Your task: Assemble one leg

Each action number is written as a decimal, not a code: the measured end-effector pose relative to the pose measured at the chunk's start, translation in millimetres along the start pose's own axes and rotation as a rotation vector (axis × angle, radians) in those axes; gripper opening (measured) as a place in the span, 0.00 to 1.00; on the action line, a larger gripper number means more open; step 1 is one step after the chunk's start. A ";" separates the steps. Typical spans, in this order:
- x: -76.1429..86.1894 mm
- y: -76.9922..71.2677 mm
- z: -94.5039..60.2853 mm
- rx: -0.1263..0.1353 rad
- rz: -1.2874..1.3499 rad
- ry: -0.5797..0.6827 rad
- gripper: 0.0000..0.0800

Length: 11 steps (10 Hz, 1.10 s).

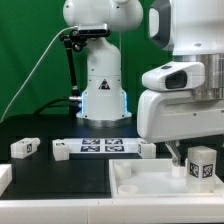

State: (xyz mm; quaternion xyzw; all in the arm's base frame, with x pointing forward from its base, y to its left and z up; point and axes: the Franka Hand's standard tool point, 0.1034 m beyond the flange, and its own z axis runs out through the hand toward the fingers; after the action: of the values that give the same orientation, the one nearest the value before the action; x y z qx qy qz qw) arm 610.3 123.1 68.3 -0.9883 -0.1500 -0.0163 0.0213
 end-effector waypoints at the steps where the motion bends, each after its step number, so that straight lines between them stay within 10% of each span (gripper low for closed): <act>1: -0.2 0.8 0.2 0.000 -0.024 0.000 0.81; 4: -0.3 1.1 0.4 0.000 -0.002 -0.001 0.64; 6: -0.6 3.7 0.3 -0.002 0.021 0.000 0.37; 11: 5.0 6.0 0.3 0.050 0.648 0.062 0.37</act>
Offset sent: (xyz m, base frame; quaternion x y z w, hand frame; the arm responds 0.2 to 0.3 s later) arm 0.0000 0.0000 0.0000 0.0000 0.0000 0.0000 1.0000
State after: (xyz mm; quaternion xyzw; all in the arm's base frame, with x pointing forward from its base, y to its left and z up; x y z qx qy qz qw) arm 616.9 118.9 67.9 -0.9828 0.1730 -0.0353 0.0540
